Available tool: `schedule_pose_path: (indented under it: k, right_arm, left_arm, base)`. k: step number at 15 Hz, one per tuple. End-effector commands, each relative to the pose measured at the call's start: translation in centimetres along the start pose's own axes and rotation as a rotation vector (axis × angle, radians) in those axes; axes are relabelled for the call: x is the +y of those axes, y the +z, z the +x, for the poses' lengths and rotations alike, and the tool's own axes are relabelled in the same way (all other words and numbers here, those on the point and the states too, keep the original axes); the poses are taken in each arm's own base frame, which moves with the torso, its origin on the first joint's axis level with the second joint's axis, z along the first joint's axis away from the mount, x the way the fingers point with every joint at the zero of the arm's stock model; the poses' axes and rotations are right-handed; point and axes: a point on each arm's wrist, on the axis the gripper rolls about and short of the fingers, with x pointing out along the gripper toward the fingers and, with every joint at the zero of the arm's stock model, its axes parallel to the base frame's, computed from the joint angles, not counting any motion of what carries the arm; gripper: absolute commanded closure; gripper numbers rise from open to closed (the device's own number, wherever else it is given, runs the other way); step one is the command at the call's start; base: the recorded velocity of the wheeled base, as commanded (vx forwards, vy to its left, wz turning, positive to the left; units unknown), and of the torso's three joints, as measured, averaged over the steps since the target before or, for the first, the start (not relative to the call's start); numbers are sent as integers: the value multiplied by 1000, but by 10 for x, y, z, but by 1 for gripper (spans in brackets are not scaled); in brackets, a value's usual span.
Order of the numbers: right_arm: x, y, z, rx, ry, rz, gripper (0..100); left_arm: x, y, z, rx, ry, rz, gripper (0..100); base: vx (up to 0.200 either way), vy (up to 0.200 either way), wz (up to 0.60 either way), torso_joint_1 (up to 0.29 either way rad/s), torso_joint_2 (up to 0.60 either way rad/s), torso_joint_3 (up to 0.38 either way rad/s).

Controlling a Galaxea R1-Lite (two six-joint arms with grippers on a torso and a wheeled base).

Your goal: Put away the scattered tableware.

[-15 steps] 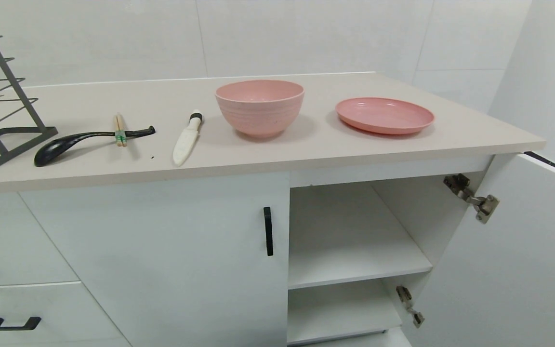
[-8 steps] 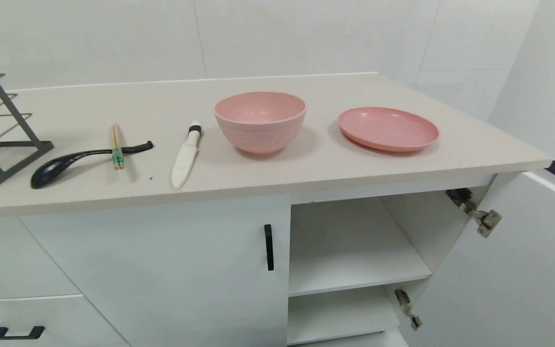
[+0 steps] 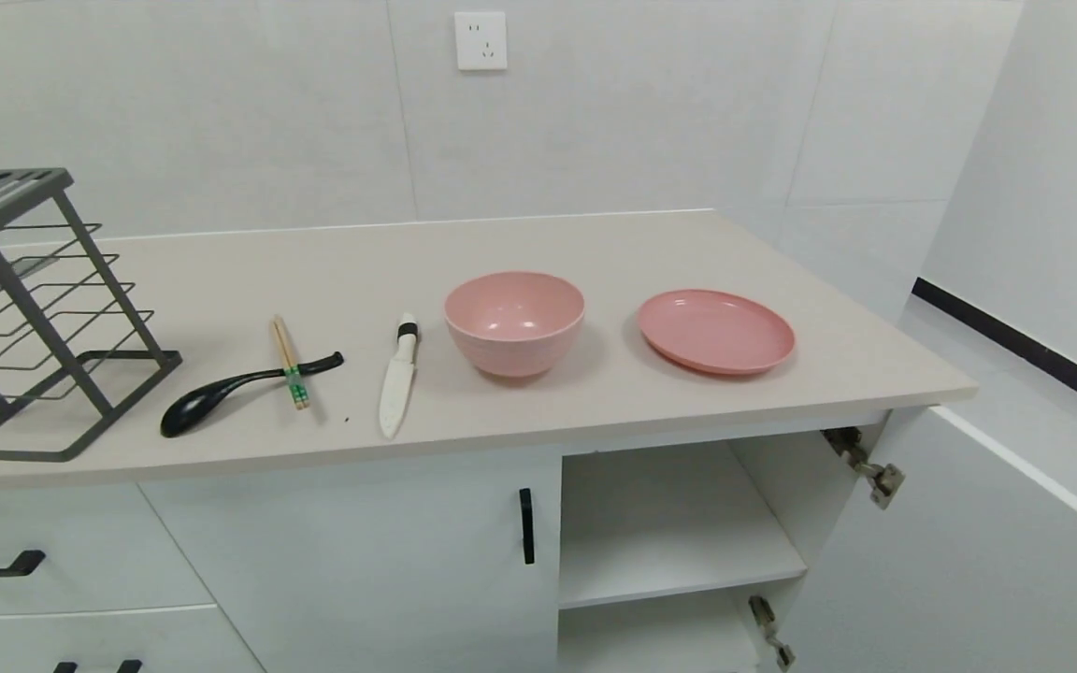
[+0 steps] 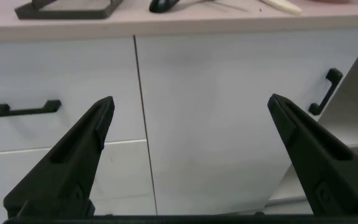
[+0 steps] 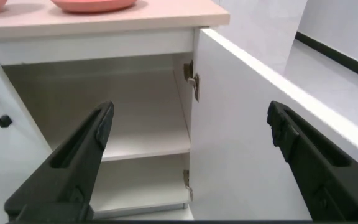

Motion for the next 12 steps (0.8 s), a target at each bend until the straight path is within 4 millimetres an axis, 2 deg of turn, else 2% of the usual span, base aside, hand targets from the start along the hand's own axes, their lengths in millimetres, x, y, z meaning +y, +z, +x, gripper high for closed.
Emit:
schedule_pose_path:
  k: [1, 5, 9, 12]
  right_arm:
    - [0, 0, 0, 3, 1, 0, 0]
    - [0, 0, 0, 3, 1, 0, 0]
    - [0, 0, 0, 3, 1, -2, 0]
    - [0, 0, 0, 3, 1, 0, 0]
  left_arm:
    - [0, 0, 0, 1, 0, 0, 0]
    - [0, 0, 0, 1, 0, 0, 0]
    - [0, 0, 0, 1, 0, 0, 0]
    - [0, 0, 0, 1, 0, 0, 0]
  base:
    - [0, 0, 0, 369, -466, -246]
    - [0, 0, 0, 279, -482, -251]
    - [0, 0, 0, 116, -228, -110]
    - [0, 0, 0, 199, -399, -204]
